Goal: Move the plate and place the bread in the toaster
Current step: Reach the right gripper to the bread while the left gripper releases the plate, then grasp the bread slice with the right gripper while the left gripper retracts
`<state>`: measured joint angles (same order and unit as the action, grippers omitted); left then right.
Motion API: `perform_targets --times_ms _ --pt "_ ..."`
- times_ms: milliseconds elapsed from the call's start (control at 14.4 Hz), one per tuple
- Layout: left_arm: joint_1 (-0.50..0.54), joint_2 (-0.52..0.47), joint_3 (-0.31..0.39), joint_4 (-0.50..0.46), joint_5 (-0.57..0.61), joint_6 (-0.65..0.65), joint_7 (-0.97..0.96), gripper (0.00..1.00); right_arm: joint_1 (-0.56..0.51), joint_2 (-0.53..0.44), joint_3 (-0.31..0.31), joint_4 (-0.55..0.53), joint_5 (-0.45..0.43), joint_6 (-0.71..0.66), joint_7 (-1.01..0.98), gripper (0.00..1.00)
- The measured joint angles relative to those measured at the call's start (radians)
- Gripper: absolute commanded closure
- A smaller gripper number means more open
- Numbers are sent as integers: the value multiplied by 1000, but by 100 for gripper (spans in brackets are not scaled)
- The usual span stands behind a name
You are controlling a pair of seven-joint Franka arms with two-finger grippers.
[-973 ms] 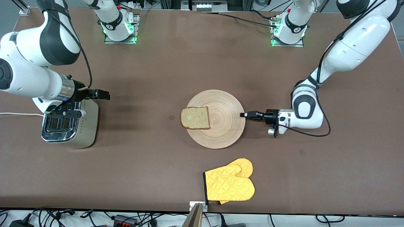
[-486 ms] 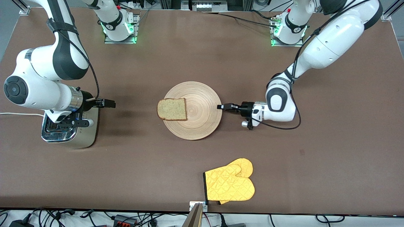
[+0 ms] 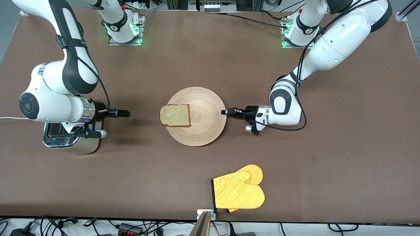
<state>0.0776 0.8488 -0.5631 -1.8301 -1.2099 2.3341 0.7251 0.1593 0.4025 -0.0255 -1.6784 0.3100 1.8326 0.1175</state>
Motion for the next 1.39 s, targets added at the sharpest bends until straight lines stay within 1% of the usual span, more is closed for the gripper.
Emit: perform_targets --times_ms 69,139,208,278,347,417,625,834,973,1181,1320,1390 --pt "0 0 6 1 0 0 0 78 0 8 0 0 16 1 0 0" --pt "-1 1 13 1 0 0 1 68 0 17 0 0 37 1 0 0" --pt "-1 0 16 2 0 -2 3 66 0 27 0 0 51 1 0 0" --pt "-2 0 17 3 0 -2 3 58 0 39 0 0 60 1 0 0" --pt "-3 0 17 5 0 -2 3 51 0 48 0 0 65 3 0 0" --pt "-4 0 21 8 0 -2 3 47 0 58 0 0 68 6 0 0" --pt "-6 0 47 25 8 -4 3 46 9 86 6 0 90 19 -4 0" --pt "4 -1 90 61 81 -38 -1 47 35 130 16 0 181 54 -35 0" --pt "21 -2 131 93 143 -117 -19 47 47 164 17 0 242 69 -76 0" --pt "71 -11 194 151 276 -270 -78 47 53 196 19 1 289 80 -110 0" --pt "130 -24 209 186 386 -337 -109 47 67 208 23 2 321 93 -148 0" --pt "161 -37 209 199 456 -350 -120 47 74 215 24 2 344 98 -170 0"
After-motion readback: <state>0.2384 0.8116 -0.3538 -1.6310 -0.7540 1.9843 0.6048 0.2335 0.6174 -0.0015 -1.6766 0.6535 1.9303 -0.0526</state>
